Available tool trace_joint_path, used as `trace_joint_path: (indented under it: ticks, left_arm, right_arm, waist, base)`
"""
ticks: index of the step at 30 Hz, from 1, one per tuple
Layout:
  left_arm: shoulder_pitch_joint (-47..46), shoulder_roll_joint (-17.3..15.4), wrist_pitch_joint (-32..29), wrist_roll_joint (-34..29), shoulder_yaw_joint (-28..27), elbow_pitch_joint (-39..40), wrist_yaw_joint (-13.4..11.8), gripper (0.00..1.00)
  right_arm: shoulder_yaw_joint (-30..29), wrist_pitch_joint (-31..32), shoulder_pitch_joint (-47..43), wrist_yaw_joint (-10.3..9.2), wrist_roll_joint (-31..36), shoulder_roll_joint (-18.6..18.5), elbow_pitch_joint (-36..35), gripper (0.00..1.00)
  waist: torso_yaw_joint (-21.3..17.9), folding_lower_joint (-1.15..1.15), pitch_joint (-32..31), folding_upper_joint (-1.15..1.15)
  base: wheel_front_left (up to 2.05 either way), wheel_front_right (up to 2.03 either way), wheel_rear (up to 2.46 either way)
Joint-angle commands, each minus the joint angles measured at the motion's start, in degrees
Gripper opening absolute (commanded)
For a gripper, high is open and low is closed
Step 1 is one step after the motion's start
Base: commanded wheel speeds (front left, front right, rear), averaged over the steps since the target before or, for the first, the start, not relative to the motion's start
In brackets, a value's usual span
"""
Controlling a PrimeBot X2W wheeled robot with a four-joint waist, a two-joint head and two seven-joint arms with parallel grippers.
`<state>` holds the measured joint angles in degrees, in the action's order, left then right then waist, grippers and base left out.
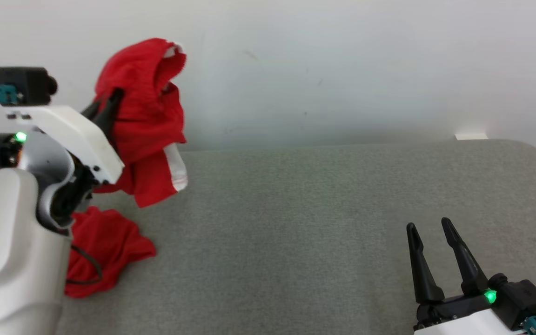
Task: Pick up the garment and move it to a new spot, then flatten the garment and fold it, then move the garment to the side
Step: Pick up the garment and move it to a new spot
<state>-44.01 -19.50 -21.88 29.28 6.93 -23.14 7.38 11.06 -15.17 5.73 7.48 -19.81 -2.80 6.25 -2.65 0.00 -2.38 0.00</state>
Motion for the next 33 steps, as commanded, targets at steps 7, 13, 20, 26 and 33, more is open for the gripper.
trace_joint_path:
  ticks: [7,13,20,26,33]
  left_arm:
    - [11.59,5.59,-1.81,2.77,3.00,13.21,-1.47,0.00]
    - [19.95,11.71,2.32,2.45,6.58,14.42,-3.55,0.00]
    - [21.59,15.11,13.95,-2.94,13.76,0.93,-2.64,0.00]
    - [18.60,16.27,23.18,-2.03,18.93,-10.16,-1.21,1.00]
    - [16.01,16.48,31.50,-2.45,21.47,-12.06,-2.00,1.00]
  right_arm:
    - [-1.28,0.03,0.24,0.02,1.28,-0.18,0.04,1.00]
    - [-1.22,0.02,1.32,0.02,1.43,-0.19,0.28,1.00]
    - [0.66,0.03,2.59,0.02,0.23,-0.17,0.29,1.00]
    - [1.33,0.03,2.79,0.02,0.71,-0.17,1.01,1.00]
    - [1.28,0.03,1.20,0.02,1.84,-0.19,1.47,1.00]
  waist:
    - [-7.64,0.00,1.17,0.00]
    - [-12.41,0.00,3.47,0.00]
    - [-15.93,0.00,6.31,0.00]
    - [-15.80,0.00,5.95,0.00]
    - [-12.29,0.00,3.85,0.00]
  base:
    - [0.00,0.00,0.00]
    - [0.00,0.00,0.00]
    - [0.00,0.00,0.00]
    - [0.00,0.00,0.00]
    - [0.00,0.00,0.00]
